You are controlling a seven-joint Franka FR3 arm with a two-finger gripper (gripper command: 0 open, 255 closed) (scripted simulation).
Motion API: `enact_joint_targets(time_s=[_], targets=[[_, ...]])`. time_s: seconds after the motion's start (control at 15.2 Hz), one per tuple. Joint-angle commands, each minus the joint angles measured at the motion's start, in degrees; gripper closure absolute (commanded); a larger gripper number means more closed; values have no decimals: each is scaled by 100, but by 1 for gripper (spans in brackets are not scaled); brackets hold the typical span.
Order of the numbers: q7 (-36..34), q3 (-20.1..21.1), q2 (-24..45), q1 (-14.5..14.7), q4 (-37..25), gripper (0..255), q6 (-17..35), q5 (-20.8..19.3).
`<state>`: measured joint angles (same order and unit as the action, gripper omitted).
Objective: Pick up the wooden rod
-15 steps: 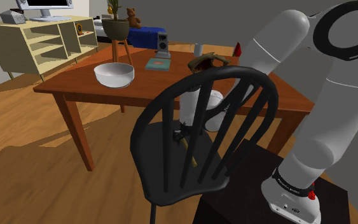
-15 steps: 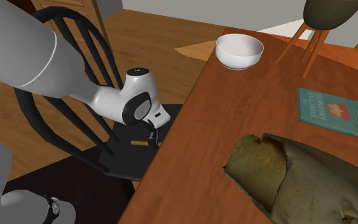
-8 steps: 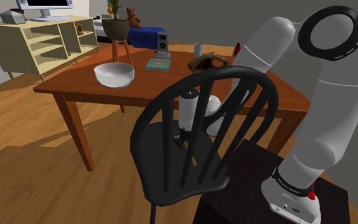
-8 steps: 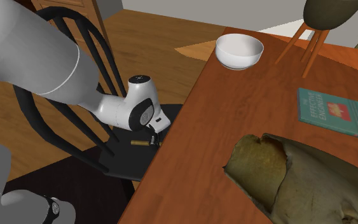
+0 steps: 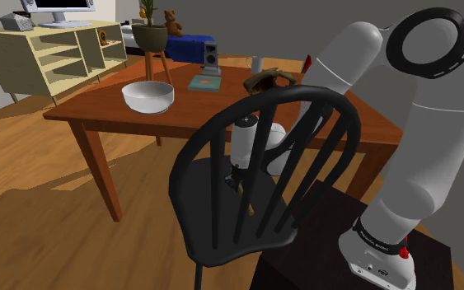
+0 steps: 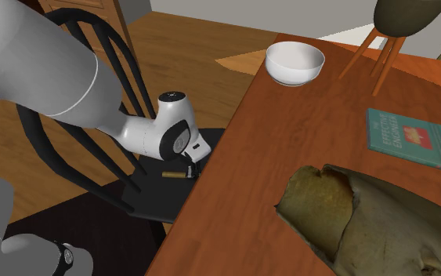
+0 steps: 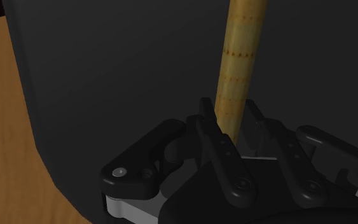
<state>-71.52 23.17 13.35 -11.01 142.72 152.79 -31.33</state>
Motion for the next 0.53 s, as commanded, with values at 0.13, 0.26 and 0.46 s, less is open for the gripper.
enact_joint_targets(time_s=[0.13, 0.26, 0.46], targets=[[142, 90, -165, -61, 68, 255, -153, 226], [326, 186, -344, -117, 95, 255, -264, 457], [598, 306, -610, -180, 122, 255, -438, 801]])
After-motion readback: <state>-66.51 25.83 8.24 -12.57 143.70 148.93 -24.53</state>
